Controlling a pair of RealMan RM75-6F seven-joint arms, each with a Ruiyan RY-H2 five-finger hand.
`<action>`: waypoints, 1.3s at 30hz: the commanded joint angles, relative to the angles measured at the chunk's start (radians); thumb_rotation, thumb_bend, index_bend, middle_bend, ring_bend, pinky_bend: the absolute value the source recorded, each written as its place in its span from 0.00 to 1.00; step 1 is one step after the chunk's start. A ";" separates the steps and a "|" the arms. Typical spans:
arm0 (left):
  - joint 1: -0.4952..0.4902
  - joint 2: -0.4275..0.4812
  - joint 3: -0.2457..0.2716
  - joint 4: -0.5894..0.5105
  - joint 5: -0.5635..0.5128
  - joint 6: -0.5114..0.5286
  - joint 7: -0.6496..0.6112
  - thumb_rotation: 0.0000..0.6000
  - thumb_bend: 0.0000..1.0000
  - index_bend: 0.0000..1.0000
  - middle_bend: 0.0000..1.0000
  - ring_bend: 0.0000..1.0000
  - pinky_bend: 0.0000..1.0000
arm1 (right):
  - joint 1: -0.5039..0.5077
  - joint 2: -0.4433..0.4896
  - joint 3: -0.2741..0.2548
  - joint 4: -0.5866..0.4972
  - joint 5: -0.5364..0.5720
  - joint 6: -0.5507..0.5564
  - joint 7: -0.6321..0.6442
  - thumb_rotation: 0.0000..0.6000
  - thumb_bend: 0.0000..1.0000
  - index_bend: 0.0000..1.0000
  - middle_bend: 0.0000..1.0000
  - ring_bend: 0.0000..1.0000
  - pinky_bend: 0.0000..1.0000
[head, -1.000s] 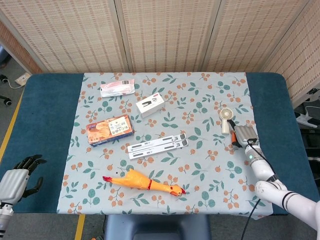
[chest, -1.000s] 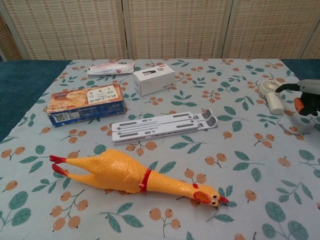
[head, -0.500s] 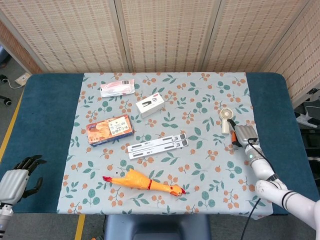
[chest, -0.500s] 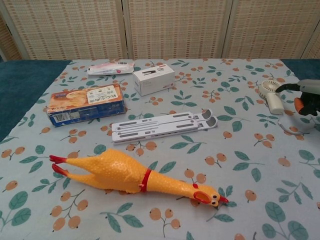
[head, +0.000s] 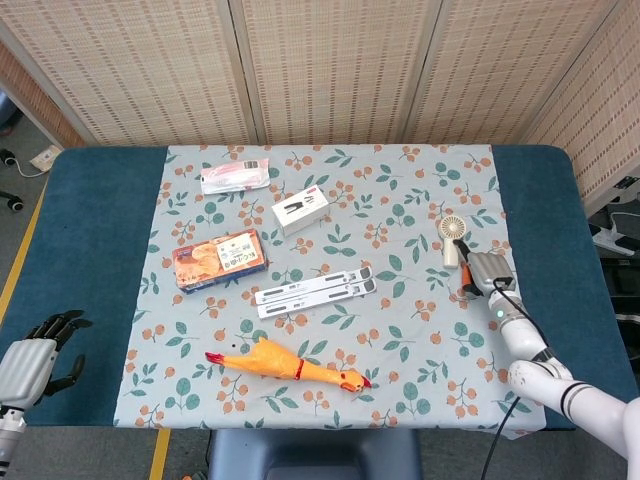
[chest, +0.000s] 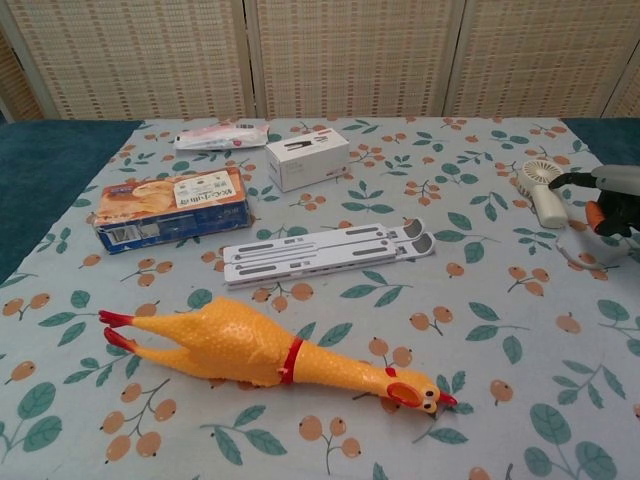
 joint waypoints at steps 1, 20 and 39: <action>0.000 0.000 0.000 0.000 0.000 0.000 0.000 1.00 0.47 0.25 0.14 0.13 0.27 | 0.000 -0.002 0.000 0.003 0.000 -0.001 0.001 1.00 0.91 0.06 0.88 0.70 0.74; -0.001 0.001 -0.001 -0.002 -0.003 -0.003 0.002 1.00 0.47 0.25 0.14 0.13 0.27 | -0.017 0.005 0.005 0.011 -0.031 0.001 0.041 1.00 0.91 0.06 0.88 0.70 0.74; 0.002 -0.003 0.000 -0.001 0.004 0.007 0.013 1.00 0.47 0.25 0.14 0.13 0.27 | -0.362 0.184 -0.134 -0.380 -0.404 0.695 -0.055 1.00 0.79 0.14 0.76 0.50 0.73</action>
